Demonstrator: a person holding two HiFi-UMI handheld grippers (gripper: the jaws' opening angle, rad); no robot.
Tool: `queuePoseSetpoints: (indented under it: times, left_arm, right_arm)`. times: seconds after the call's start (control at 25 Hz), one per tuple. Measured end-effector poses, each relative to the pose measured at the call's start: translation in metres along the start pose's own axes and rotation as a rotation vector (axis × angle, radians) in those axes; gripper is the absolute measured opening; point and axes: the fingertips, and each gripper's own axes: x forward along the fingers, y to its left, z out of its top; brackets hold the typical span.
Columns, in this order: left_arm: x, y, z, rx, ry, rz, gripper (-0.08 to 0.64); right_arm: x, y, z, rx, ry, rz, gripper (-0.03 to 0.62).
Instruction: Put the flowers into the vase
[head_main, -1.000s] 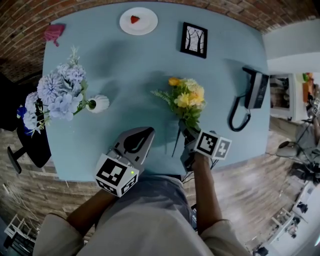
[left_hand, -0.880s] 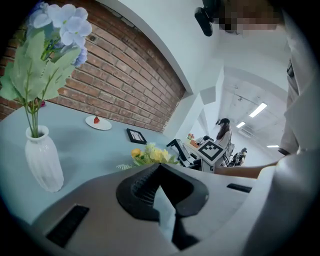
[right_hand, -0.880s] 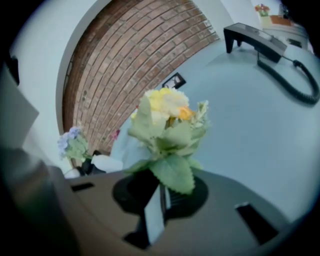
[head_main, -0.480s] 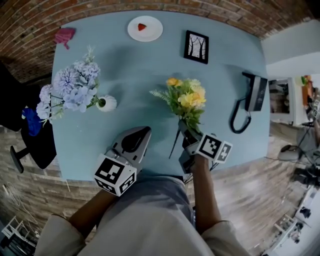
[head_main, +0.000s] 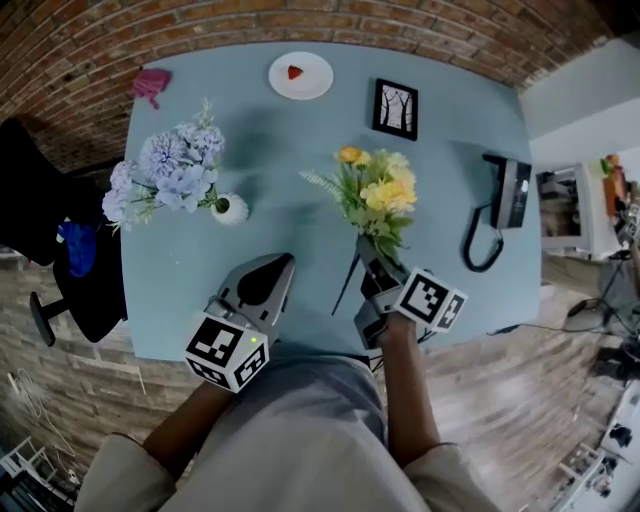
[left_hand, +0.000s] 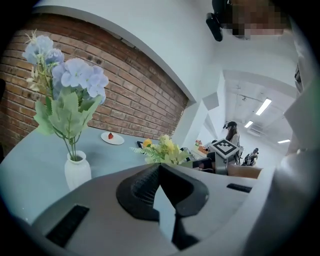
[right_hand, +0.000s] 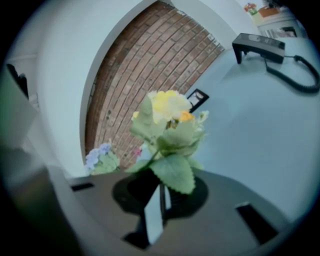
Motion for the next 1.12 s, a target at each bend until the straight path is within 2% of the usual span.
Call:
queuePoseSetpoints:
  times: [0.28, 0.56, 0.96, 1.12]
  left_arm:
    - [-0.017, 0.001, 0.013, 0.012, -0.039, 0.031, 0.012]
    - [-0.023, -0.007, 0.028, -0.005, -0.073, 0.062, 0.012]
    - [-0.025, -0.015, 0.039, 0.008, -0.120, 0.188, 0.012]
    - [-0.037, -0.012, 0.036, 0.005, -0.118, 0.180, 0.012]
  right_arm:
    - [-0.008, 0.020, 0.000, -0.003, -0.034, 0.044, 0.049]
    - [-0.018, 0.041, 0.007, -0.055, -0.047, 0.058, 0.049]
    - [-0.016, 0.078, 0.018, -0.155, -0.038, 0.154, 0.049]
    - [-0.009, 0.094, 0.016, -0.167, -0.056, 0.163, 0.049]
